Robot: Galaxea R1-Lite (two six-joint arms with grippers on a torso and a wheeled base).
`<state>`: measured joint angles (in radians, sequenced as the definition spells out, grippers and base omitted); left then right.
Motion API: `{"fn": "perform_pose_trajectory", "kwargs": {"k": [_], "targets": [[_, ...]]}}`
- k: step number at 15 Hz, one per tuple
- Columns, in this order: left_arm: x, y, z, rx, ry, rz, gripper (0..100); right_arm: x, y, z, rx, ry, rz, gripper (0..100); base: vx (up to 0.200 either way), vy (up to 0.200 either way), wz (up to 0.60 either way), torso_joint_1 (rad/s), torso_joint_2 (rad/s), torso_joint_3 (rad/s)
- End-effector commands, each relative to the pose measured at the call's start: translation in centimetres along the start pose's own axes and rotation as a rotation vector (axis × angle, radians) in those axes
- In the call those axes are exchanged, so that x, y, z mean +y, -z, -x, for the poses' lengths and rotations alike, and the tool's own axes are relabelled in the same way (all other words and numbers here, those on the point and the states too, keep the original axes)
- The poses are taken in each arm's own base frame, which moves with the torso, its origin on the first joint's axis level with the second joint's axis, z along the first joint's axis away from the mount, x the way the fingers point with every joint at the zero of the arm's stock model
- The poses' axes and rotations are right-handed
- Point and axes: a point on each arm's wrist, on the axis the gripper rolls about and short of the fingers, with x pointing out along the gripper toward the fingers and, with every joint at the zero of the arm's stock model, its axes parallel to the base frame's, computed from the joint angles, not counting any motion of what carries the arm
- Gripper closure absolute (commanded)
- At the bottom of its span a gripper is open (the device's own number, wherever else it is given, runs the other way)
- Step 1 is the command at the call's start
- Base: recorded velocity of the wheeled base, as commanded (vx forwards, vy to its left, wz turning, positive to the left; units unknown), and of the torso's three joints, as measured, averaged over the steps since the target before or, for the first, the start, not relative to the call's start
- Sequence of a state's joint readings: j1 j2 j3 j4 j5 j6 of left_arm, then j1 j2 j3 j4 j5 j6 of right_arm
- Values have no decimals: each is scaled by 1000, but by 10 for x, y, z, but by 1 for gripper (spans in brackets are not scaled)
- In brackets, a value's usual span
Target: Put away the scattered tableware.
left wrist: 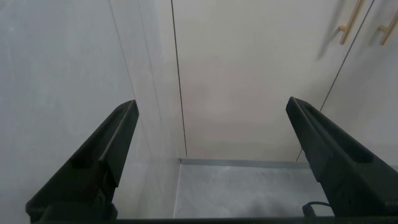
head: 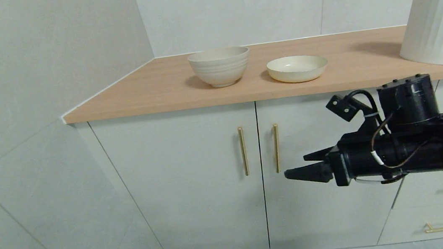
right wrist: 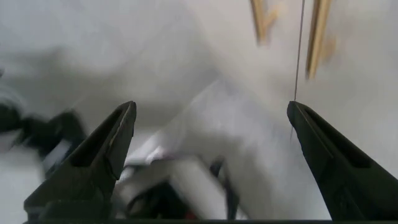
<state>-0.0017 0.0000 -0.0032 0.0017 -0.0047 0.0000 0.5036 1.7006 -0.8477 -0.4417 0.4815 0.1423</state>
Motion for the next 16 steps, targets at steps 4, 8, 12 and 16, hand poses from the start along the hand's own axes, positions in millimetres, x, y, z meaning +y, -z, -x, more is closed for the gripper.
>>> {"fn": "perform_pose_trajectory", "kwargs": {"k": [4, 8, 12, 16], "targets": [[0, 0, 0, 0, 0, 0, 0, -15, 18, -33, -20, 28, -71, 0, 0, 0, 0, 0, 0, 0], [0, 0, 0, 0, 0, 0, 0, -23, 22, -46, -61, 68, -76, 0, 0, 0, 0, 0, 0, 0], [0, 0, 0, 0, 0, 0, 0, -26, 17, -52, -150, 51, -135, 0, 0, 0, 0, 0, 0, 0], [0, 0, 0, 0, 0, 0, 0, -30, 15, -59, -232, 40, -166, 0, 0, 0, 0, 0, 0, 0]]}}
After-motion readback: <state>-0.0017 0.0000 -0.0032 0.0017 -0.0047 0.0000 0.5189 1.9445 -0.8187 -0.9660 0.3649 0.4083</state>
